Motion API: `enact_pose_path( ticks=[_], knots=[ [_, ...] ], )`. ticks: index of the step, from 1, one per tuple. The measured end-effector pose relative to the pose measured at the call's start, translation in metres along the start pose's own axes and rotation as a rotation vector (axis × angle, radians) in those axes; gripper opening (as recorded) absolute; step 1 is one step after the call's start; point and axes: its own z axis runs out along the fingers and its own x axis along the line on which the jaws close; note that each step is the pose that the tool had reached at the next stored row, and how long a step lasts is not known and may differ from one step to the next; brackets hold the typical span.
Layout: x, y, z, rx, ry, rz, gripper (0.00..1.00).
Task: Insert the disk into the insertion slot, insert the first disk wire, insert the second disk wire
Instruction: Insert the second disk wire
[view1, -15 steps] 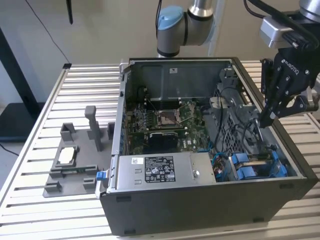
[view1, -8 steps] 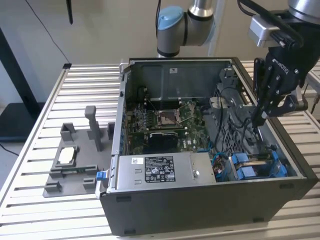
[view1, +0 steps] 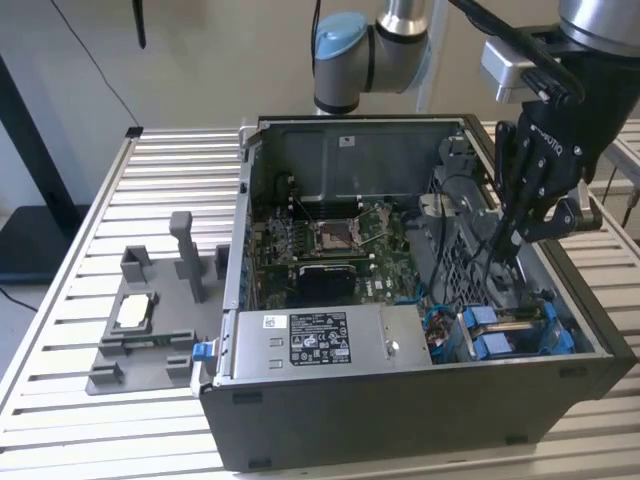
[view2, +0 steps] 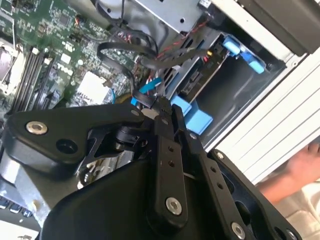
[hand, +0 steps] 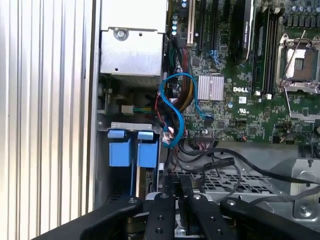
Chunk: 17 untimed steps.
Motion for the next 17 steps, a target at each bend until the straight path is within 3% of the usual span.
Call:
enact_pose_path(
  ticks=[4, 9, 17],
  knots=[
    [0.0001, 0.0005, 0.0000, 0.0036, 0.0000, 0.000, 0.16],
    [0.0023, 0.0061, 0.0022, 0.0528, 0.0013, -0.001, 0.16],
    [0.0095, 0.0114, 0.0073, 0.1063, 0.0036, -0.002, 0.16]
  ],
)
